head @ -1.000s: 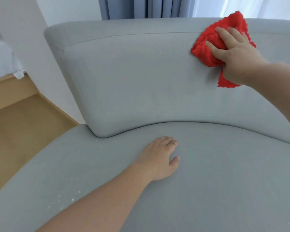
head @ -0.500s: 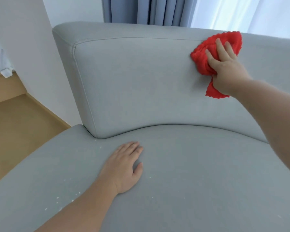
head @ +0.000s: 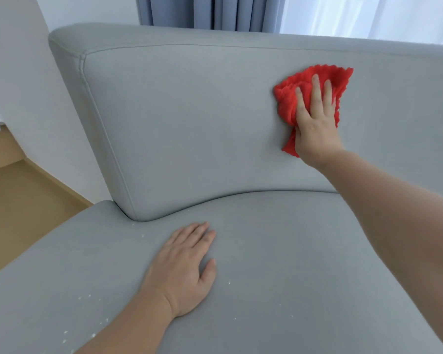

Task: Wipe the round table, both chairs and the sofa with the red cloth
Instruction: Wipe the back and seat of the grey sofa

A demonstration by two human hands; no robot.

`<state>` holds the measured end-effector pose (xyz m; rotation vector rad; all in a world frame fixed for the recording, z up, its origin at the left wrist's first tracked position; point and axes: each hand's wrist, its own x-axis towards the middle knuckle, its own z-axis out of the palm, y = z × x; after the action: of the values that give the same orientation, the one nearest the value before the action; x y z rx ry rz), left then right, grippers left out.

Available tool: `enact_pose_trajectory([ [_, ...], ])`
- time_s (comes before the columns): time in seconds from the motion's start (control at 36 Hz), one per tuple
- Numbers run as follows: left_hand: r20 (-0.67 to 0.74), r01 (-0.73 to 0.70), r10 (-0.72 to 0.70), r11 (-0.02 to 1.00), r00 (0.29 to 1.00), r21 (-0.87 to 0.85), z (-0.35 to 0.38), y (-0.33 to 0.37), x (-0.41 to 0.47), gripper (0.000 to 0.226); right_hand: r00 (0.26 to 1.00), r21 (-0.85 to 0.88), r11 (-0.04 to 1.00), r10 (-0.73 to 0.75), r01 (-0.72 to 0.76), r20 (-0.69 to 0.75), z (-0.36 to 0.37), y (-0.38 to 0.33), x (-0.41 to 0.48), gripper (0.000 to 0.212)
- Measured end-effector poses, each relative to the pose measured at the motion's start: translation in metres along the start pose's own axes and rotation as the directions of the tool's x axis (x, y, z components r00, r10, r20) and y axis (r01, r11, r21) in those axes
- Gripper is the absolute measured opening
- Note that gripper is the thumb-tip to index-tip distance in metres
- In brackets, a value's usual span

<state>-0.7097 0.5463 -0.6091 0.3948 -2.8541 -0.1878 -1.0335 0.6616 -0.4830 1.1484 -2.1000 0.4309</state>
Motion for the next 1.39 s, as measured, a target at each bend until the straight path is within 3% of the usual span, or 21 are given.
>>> enact_pose_trajectory([
  [0.17,0.013,0.002,-0.002,1.000,1.000,-0.016,0.002,-0.001,0.000,0.054,0.979,-0.085,0.978,-0.184,0.192,0.092,0.042,-0.008,-0.044,0.088],
  [0.28,0.019,0.006,-0.006,1.000,1.000,-0.022,0.001,0.000,-0.001,0.054,0.884,-0.155,0.886,-0.393,0.437,0.252,0.065,-0.001,-0.078,0.098],
  [0.42,0.013,0.009,-0.009,1.000,1.000,-0.006,0.000,-0.001,-0.001,0.054,0.847,-0.202,0.837,-0.443,0.508,0.295,0.058,0.003,-0.076,0.098],
  [0.58,0.011,0.005,-0.005,1.000,1.000,0.003,0.001,-0.001,-0.001,0.054,0.848,-0.207,0.834,-0.452,0.512,0.279,0.043,0.006,-0.067,0.099],
  [0.75,0.000,0.006,-0.006,1.000,1.000,0.005,-0.001,-0.001,-0.001,0.053,0.878,-0.209,0.860,-0.419,0.466,0.231,0.022,-0.003,-0.031,0.114],
  [0.81,0.003,0.005,-0.005,1.000,1.000,0.008,0.000,-0.001,-0.001,0.053,0.879,-0.201,0.861,-0.429,0.467,0.206,0.016,-0.005,-0.019,0.110],
  [0.92,0.015,0.012,-0.012,1.000,1.000,-0.002,0.000,-0.001,-0.002,0.053,0.902,-0.152,0.890,-0.415,0.430,0.123,-0.002,-0.015,0.006,0.075],
  [1.08,0.015,0.014,-0.014,1.000,1.000,-0.003,-0.003,0.000,-0.001,0.053,0.939,-0.069,0.938,-0.336,0.340,0.069,-0.029,-0.033,0.046,0.074],
  [1.22,0.019,0.015,-0.015,1.000,1.000,-0.016,-0.004,0.002,-0.001,0.053,0.983,0.050,0.982,-0.182,0.184,-0.038,-0.033,-0.057,0.058,0.073],
  [1.39,0.037,0.022,-0.020,0.999,0.999,-0.035,-0.005,0.002,0.000,0.056,0.969,0.088,0.977,-0.176,0.194,-0.175,-0.008,-0.063,0.042,0.072],
])
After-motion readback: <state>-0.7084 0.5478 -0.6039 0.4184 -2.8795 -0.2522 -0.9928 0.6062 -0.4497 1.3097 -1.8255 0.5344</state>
